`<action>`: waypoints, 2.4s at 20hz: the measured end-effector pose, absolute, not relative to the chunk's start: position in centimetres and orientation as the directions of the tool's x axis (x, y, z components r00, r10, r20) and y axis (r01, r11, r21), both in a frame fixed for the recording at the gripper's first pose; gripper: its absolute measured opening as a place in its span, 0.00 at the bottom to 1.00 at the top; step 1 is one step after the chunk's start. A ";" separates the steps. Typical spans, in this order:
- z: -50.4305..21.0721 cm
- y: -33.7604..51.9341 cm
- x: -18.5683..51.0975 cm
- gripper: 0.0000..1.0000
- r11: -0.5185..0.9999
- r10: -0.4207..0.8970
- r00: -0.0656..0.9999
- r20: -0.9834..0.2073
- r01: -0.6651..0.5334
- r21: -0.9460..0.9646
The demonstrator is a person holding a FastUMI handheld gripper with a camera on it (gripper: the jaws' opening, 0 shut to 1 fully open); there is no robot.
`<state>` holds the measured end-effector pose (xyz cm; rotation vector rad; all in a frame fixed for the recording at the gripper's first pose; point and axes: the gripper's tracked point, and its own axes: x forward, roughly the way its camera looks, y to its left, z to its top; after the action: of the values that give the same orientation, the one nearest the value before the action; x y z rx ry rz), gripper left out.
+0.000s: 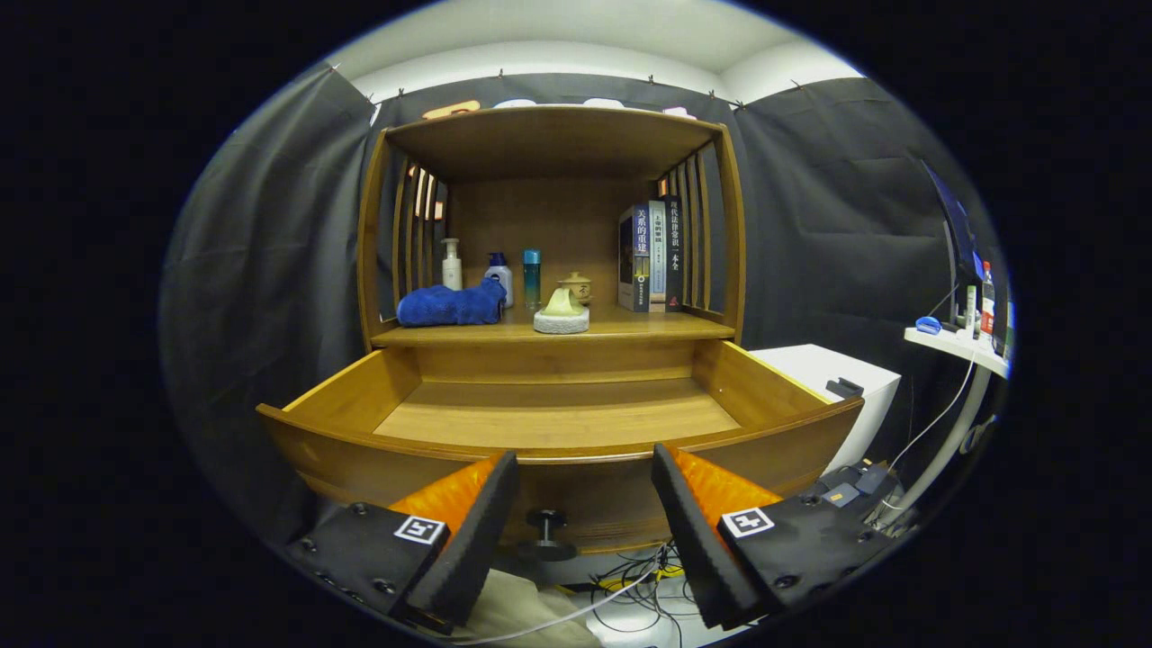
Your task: Pull open the drawer, take out the items inside it, and place them on the countertop above the cabinet.
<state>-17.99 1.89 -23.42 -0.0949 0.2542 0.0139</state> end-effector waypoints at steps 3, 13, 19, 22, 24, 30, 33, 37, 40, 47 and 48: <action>-23.4 1.9 -17.6 0.97 0.997 0.016 0.966 -0.259 -0.036 -0.072; -23.5 1.0 -16.2 0.96 0.999 0.036 0.958 -0.283 -0.037 0.003; -23.5 1.0 -14.8 0.96 0.999 0.031 0.957 -0.290 -0.028 0.016; -23.5 1.3 -14.0 0.96 0.999 0.036 0.955 -0.295 -0.030 0.025; -23.4 1.3 -13.6 0.96 0.999 0.032 0.955 -0.296 -0.027 0.021; -23.2 1.7 -11.3 0.96 1.000 0.022 0.952 -0.305 -0.022 0.002; -23.1 2.0 -9.4 0.96 1.000 0.015 0.949 -0.315 -0.017 -0.003; -23.0 2.7 -7.2 0.96 1.000 0.025 0.944 -0.328 -0.021 0.015; -22.9 2.9 -6.0 0.96 1.000 0.019 0.950 -0.312 -0.020 -0.001; -22.9 3.1 -3.6 0.96 1.000 0.016 0.949 -0.316 -0.021 -0.013; -22.9 3.1 -3.3 0.96 1.000 0.014 0.949 -0.316 -0.019 -0.013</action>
<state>-3.26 3.12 -22.94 -0.0158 0.3217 0.0166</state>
